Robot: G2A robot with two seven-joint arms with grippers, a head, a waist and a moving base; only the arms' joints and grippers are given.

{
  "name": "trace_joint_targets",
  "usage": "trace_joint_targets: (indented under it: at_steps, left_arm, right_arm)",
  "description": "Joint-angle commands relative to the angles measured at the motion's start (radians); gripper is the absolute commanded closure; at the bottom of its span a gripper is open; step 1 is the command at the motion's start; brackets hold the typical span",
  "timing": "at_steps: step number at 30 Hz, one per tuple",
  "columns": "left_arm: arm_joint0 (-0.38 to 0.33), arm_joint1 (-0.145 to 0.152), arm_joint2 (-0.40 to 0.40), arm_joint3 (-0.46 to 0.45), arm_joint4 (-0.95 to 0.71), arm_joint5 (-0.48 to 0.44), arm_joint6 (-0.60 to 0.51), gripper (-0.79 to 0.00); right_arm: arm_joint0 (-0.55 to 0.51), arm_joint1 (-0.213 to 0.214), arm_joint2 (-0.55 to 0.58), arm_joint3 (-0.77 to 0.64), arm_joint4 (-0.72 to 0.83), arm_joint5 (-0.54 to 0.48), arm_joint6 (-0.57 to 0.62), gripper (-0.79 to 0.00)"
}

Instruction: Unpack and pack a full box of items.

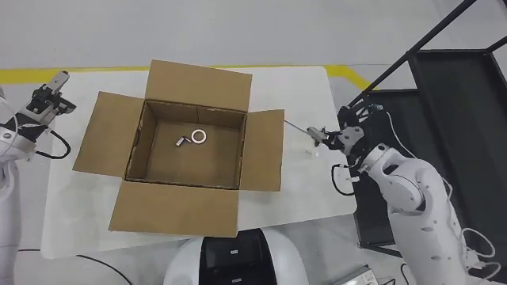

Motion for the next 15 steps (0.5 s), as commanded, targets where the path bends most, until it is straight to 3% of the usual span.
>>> trace_joint_targets:
  at_steps: [1, 15]
  left_arm:
    - [0.0, 0.0, 0.0, 0.0, 0.0, 0.0, 0.0, -0.785]
    - [0.0, 0.0, 0.0, 0.0, 0.0, 0.0, 0.0, -0.785]
  right_arm:
    - [0.014, 0.001, -0.012, 0.05, 0.003, 0.022, 0.028, -0.785]
    - [0.198, -0.01, -0.194, 0.362, -0.083, 0.194, 0.068, -0.785]
